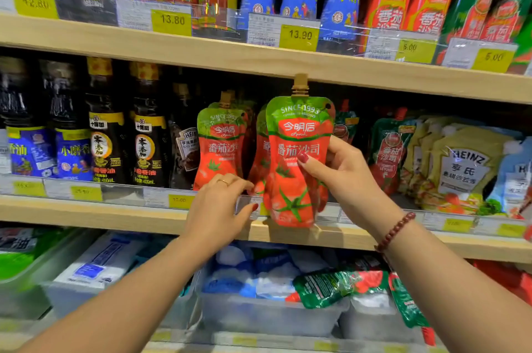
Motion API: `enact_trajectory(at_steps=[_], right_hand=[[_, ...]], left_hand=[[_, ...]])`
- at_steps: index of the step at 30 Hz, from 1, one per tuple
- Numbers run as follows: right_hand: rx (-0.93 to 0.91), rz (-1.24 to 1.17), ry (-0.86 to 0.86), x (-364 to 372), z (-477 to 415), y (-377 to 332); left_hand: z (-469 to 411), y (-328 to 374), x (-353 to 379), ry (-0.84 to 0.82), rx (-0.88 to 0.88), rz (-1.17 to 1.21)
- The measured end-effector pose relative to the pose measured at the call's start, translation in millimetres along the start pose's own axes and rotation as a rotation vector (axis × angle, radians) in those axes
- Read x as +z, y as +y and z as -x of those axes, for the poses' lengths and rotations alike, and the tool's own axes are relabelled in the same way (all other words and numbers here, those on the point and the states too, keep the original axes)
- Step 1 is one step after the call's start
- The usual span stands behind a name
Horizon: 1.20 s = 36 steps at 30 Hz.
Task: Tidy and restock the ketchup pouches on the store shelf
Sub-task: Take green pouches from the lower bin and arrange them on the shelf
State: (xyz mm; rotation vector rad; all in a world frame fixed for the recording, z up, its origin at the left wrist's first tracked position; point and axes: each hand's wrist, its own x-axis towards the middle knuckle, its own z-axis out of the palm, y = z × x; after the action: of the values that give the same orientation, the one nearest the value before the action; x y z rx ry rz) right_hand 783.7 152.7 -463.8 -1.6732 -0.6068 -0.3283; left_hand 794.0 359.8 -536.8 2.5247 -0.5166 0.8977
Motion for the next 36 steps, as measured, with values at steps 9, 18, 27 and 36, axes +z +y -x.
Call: enact_trajectory(at_steps=[9, 18, 27, 36], right_hand=[[-0.294, 0.121, 0.063, 35.2, -20.9, 17.2], [-0.293, 0.175, -0.035, 39.3, -20.7, 44.2], [-0.145, 0.056, 0.071, 31.0, -30.8, 53.4], [0.092, 0.091, 0.066, 36.7, -41.5, 74.0]], left_hand=[[1.0, -2.9, 5.4, -0.027, 0.065, -0.235], [1.2, -10.0, 15.5, 0.05, 0.071, -0.17], [4.2, -7.7, 16.1, 0.09, 0.046, -0.106], [4.3, -6.0, 16.1, 0.077, 0.023, -0.123]])
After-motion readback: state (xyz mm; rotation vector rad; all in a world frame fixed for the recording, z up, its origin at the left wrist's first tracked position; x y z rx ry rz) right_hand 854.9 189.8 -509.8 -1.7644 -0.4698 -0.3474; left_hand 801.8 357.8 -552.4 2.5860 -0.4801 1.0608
